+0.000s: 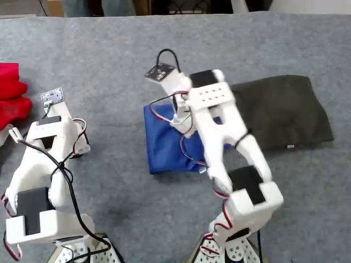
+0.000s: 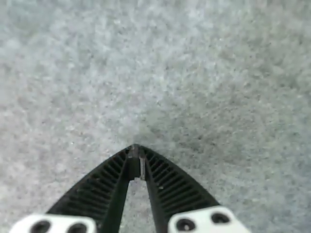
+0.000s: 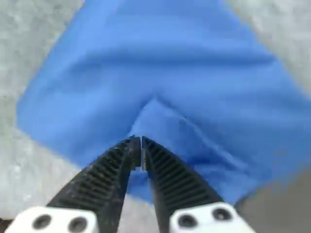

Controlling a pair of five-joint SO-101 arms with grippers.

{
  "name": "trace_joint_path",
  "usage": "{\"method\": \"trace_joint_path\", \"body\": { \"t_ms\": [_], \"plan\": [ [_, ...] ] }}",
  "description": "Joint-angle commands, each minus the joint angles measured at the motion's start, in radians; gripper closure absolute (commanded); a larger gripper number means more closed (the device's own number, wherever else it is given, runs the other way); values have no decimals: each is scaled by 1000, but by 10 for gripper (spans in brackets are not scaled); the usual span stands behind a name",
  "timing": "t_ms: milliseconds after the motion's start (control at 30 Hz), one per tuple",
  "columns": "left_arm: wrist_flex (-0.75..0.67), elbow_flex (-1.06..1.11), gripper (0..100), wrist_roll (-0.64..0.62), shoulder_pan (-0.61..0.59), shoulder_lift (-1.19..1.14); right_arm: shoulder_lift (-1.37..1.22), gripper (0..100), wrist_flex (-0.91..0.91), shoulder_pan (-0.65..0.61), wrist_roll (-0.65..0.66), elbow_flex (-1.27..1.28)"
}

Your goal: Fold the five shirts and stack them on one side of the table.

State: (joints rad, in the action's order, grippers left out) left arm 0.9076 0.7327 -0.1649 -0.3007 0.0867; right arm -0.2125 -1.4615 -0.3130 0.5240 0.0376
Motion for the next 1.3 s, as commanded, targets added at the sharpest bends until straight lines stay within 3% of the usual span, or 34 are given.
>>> {"method": "trace_joint_path", "body": {
  "t_ms": [0, 433, 700, 800, 933, 1100, 1267],
  "plan": [
    [-11, -13, 970, -11, 1, 5, -50, 983, 26, -18, -14, -56],
    [-11, -13, 970, -11, 1, 5, -90, 984, -295, 181, -5, -53],
    [-11, -12, 970, -11, 1, 5, -5, 984, -299, 336, 63, 13],
    [-11, -13, 970, -11, 1, 5, 108, 984, -275, 284, 64, -36],
    [-11, -7, 970, -11, 1, 8, 183, 984, -127, 117, 64, -79],
    [-9, -5, 970, -11, 1, 8, 79, 984, 133, -20, 63, -41],
    [-9, -5, 970, -11, 1, 8, -64, 984, 170, -34, 9, -39]
  ]
}}
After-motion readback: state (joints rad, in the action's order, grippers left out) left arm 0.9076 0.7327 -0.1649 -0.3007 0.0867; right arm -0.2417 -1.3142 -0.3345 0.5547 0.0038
